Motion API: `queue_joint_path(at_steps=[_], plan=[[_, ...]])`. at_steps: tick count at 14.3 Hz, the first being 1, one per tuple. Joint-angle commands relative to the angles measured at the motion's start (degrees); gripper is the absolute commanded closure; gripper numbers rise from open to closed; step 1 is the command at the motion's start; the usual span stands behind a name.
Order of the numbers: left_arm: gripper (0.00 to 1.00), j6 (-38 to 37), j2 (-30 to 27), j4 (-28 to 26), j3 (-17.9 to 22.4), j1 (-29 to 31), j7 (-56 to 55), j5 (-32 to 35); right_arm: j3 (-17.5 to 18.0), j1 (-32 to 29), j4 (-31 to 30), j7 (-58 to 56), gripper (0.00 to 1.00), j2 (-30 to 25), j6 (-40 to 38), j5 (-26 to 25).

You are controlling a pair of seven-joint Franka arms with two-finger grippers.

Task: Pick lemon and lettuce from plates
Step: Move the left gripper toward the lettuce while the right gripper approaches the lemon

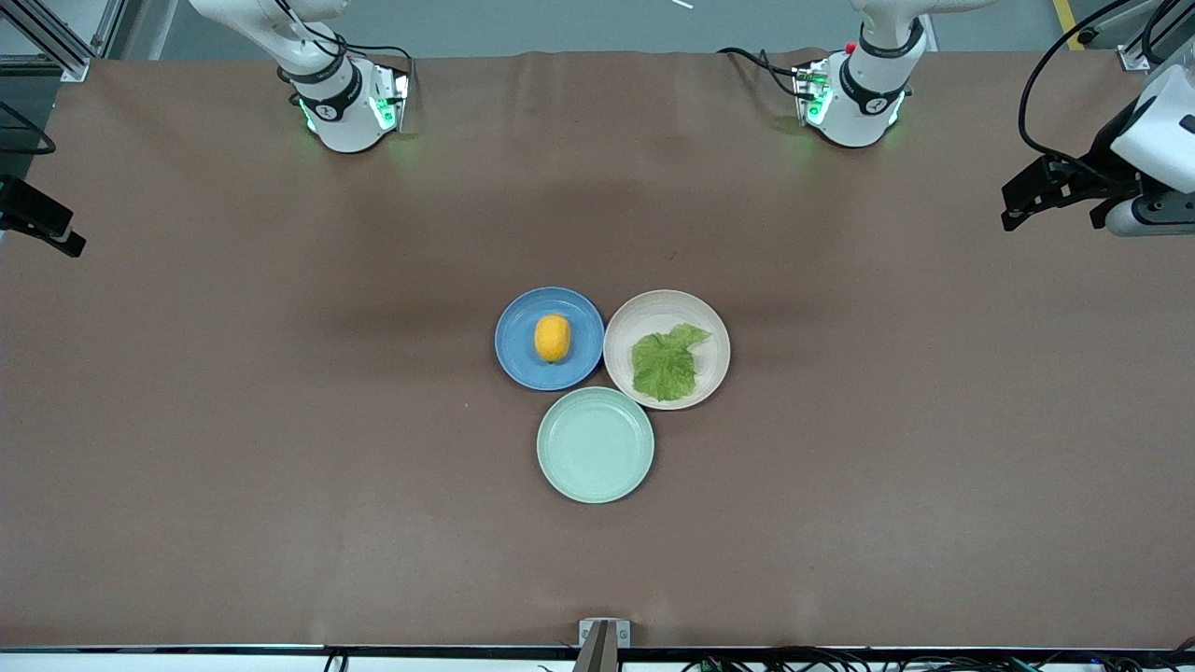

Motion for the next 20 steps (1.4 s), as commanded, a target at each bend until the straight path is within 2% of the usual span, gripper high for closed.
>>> queue_joint_path(at_steps=[1, 7, 12, 16, 18, 20], plan=[[0.0, -1.33, 0.42, 1.28, -0.19, 0.51, 1.84, -0.49, 0.86, -1.15, 0.47, -0.14, 0.0, 0.09, 0.04, -0.24], [0.0, -1.42, 1.99, 1.54, 0.07, 0.51, 2.28, -1.28, 0.86, -1.15, 0.47, -0.14, 0.0, 0.09, 0.04, -0.24], [0.0, 1.29, 9.01, 0.66, -2.73, -0.89, -5.69, -1.28, 0.95, -0.45, 0.47, 0.03, 0.0, 0.79, 1.35, 0.2], [0.0, 9.98, 12.09, -4.52, -8.61, -1.24, -23.95, -1.37, 1.12, 2.62, 0.38, 0.03, 0.0, 2.9, 2.41, 0.82], [0.0, 13.42, 15.34, -5.31, -11.69, -1.42, -33.36, -1.37, 1.21, 4.73, 0.38, 0.03, 0.0, 4.39, 2.5, 0.73], [0.0, 16.41, 18.94, -5.32, -12.76, -4.13, -44.86, -0.84, 1.21, 6.05, 0.12, 0.03, 0.0, 5.97, 2.5, 0.91]])
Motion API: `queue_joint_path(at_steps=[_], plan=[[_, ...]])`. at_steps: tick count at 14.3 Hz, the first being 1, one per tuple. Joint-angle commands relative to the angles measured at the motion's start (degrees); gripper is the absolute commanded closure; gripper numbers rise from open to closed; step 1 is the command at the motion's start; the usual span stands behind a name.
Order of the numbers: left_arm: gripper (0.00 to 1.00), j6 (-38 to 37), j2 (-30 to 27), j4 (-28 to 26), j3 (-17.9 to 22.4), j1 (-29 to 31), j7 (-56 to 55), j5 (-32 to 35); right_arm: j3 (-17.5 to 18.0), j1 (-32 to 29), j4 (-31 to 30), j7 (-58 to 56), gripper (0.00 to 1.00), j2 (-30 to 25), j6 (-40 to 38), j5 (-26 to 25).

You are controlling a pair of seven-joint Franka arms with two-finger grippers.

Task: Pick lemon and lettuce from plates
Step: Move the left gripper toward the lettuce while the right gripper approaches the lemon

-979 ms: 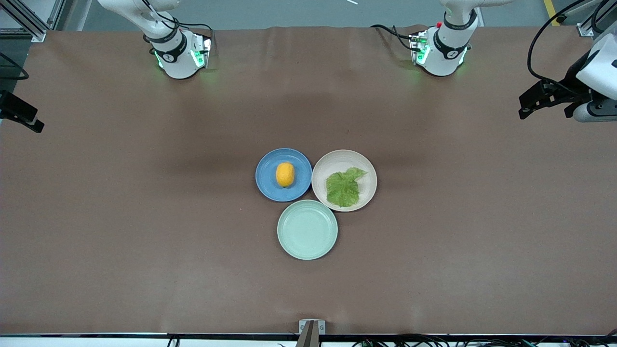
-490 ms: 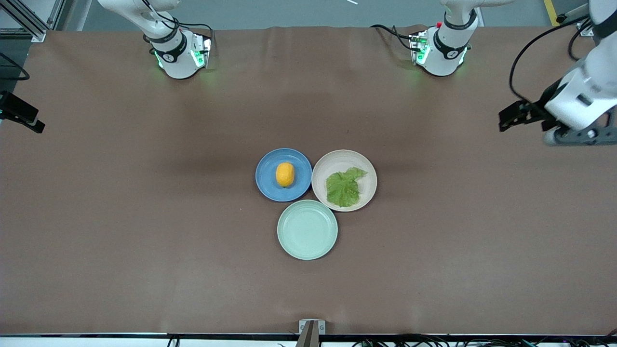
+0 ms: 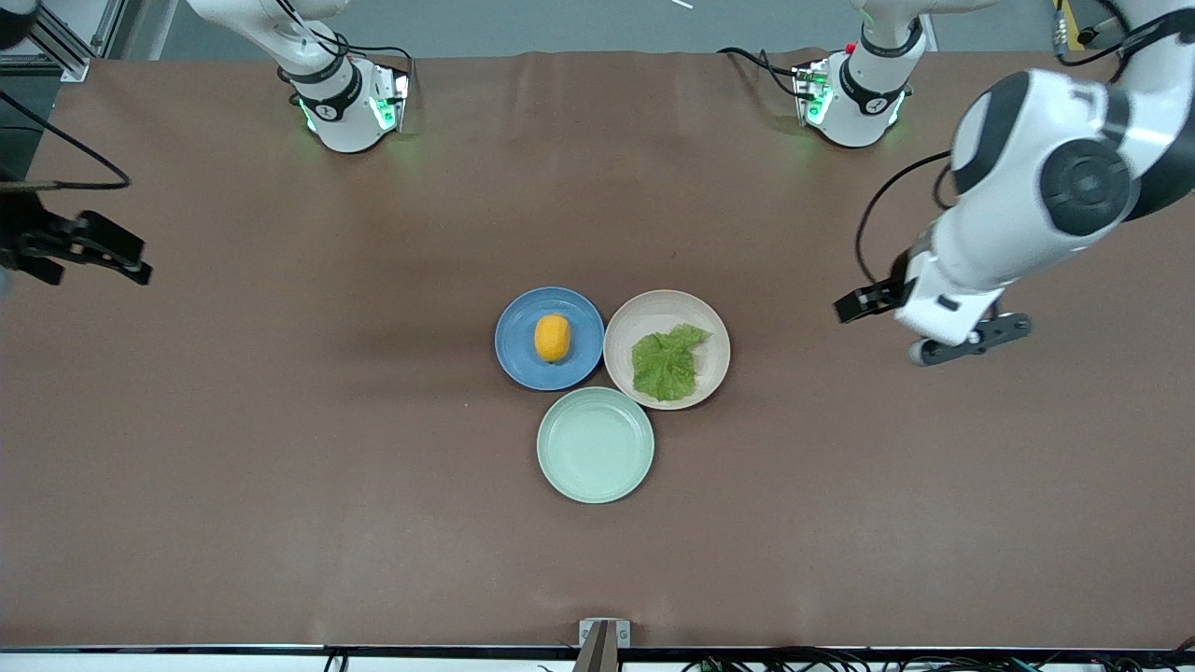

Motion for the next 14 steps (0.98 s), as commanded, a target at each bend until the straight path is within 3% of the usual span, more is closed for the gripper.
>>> queue_joint_path(at_steps=[1, 5, 7, 10, 14], plan=[[0.0, 3.97, 4.59, 0.13, -0.47, -3.83, -15.21, 0.4, -0.13, 2.39, 0.23, 0.09, 0.0, 2.4, -0.02, 0.47], [0.0, 10.73, 11.71, 0.22, -0.47, -9.46, -33.52, 4.96, -0.04, 8.36, -0.47, 0.88, 0.0, 3.72, -0.02, 3.01], [0.02, 15.56, 15.58, 0.31, -0.56, -11.4, -43.54, 5.15, -0.04, 12.93, -2.92, 9.36, 0.0, 4.6, 2.51, 5.56], [0.05, 20.05, 20.15, 0.48, -0.29, -14.74, -52.25, 5.41, -0.04, 20.05, -10.2, 17.48, 0.0, 6.27, 11.98, 5.75], [0.2, 25.15, 23.85, 0.66, -0.29, -15.71, -60.18, 7.43, -0.04, 28.4, -19.27, 29.33, 0.0, 9.86, 27.38, 5.83]])
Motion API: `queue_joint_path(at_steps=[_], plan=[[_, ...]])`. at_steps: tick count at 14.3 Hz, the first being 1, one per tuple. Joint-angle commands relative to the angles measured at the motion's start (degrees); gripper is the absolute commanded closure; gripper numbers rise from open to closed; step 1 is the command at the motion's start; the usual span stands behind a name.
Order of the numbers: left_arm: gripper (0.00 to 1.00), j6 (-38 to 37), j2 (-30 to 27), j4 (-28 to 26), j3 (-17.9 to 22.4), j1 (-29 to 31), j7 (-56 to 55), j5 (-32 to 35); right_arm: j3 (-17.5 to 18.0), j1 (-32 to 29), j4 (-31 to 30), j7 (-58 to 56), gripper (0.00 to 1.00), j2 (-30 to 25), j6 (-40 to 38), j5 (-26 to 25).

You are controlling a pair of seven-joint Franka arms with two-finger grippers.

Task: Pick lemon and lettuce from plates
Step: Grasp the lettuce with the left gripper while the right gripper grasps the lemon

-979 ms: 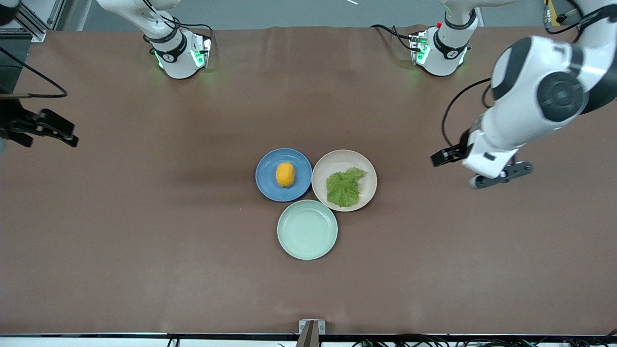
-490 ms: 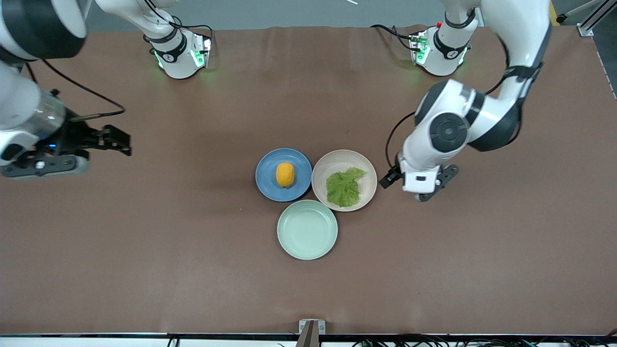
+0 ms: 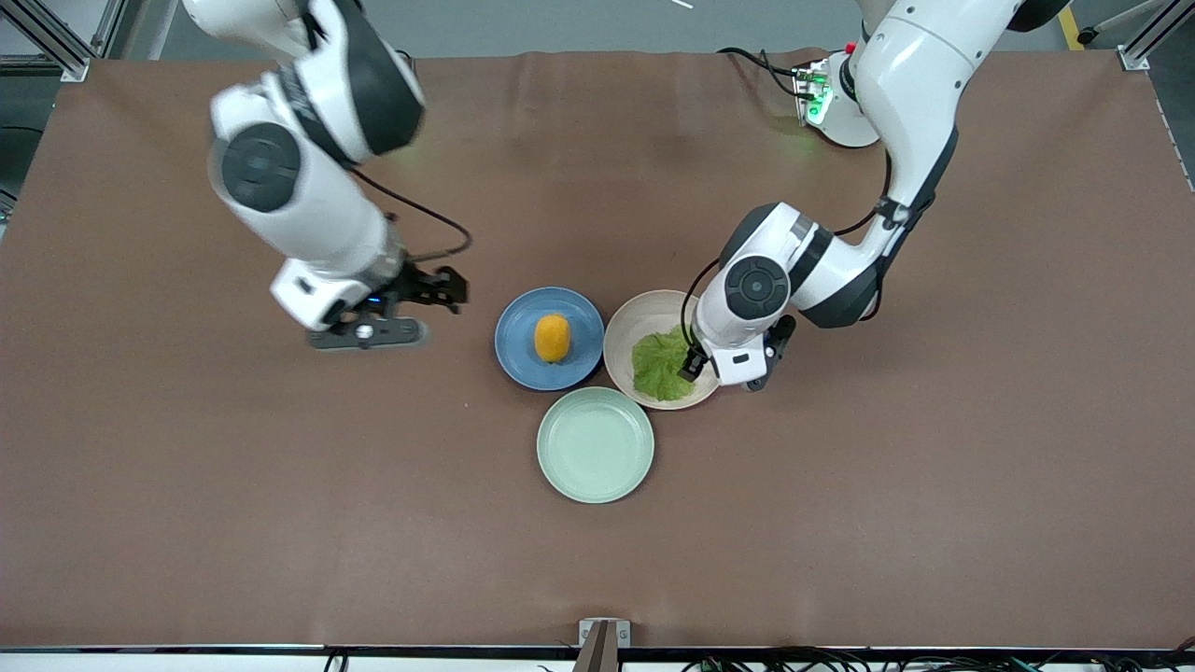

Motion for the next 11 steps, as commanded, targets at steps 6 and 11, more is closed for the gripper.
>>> queue_joint_path(at_steps=[6, 11], plan=[[0.28, 2.82, 6.38, 3.83, 0.75, -2.57, -5.66, 1.29, -0.65, 8.35, -4.07, 13.55, 0.0, 12.65, 16.25, 1.37], [0.51, 3.52, 7.35, 3.92, 1.1, -2.83, -5.57, 1.29, -0.65, 10.81, -4.07, 13.63, 0.0, 18.73, 23.38, 2.44]])
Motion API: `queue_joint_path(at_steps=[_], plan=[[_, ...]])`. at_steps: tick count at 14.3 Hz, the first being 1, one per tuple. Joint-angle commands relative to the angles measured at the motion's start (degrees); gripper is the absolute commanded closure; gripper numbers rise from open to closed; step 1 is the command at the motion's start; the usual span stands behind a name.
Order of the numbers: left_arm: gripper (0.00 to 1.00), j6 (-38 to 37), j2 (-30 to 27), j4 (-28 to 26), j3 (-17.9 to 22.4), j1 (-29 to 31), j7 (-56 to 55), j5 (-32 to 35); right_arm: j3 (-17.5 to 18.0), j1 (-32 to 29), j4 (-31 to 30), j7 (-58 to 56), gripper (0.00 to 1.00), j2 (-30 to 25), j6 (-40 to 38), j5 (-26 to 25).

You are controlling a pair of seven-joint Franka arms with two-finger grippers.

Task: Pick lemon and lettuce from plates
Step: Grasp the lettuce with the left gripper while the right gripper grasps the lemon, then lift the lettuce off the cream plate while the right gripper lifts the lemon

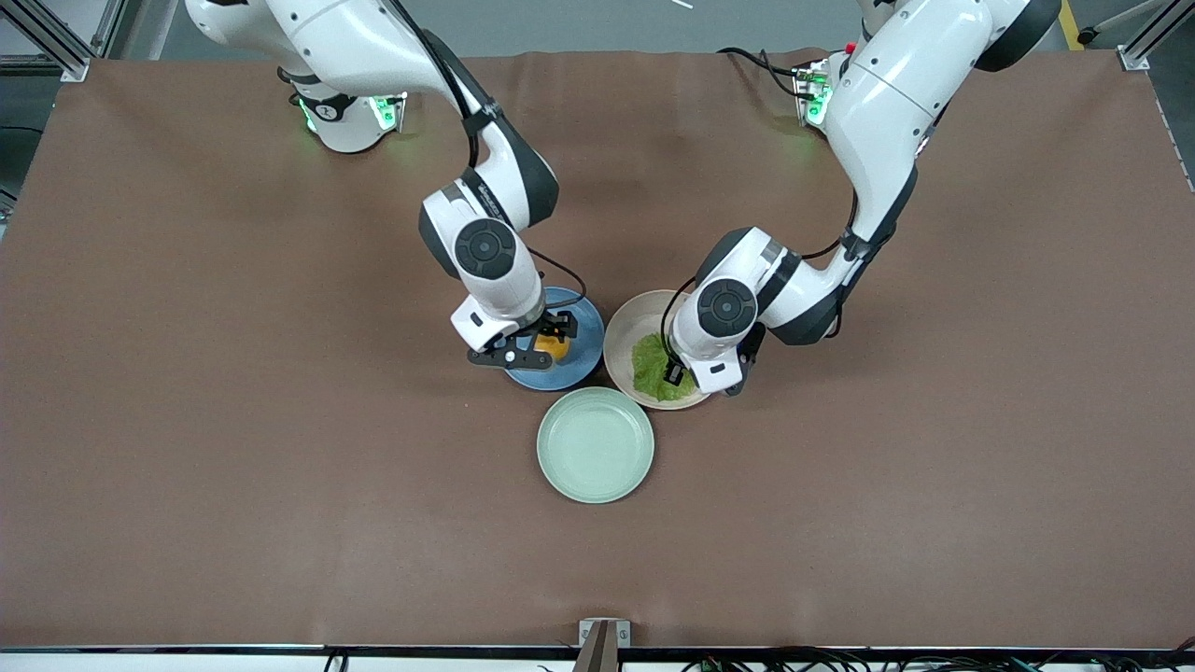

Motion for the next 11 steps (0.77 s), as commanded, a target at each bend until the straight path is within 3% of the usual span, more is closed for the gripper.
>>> queue_joint_path(at_steps=[1, 3, 6, 8, 11], plan=[[0.58, 0.37, 0.58, 1.1, 0.83, -0.69, -1.0, 1.18, -0.63, 1.64, 0.34, 0.77, 0.0, 2.05, 2.51, 0.73], [0.76, 0.37, 0.58, 1.1, 1.01, -0.69, -0.91, 1.26, -0.54, 2.16, 0.34, 0.77, 0.0, 2.93, 3.58, 0.73], [0.94, 0.37, 0.14, 1.28, 1.01, -0.69, -0.65, 1.35, -0.54, 2.69, 0.16, 0.68, 0.05, 3.37, 4.11, 0.73], [0.99, -0.15, -0.82, 2.5, 1.01, -0.43, -0.65, 1.35, -0.54, 3.13, 0.16, 0.59, 0.22, 3.98, 4.37, 0.73], [1.0, -0.86, -5.12, 3.04, 1.01, 0.97, -0.3, 1.61, -0.54, 3.14, 0.25, 0.5, 0.6, 3.99, 4.28, 0.73]])
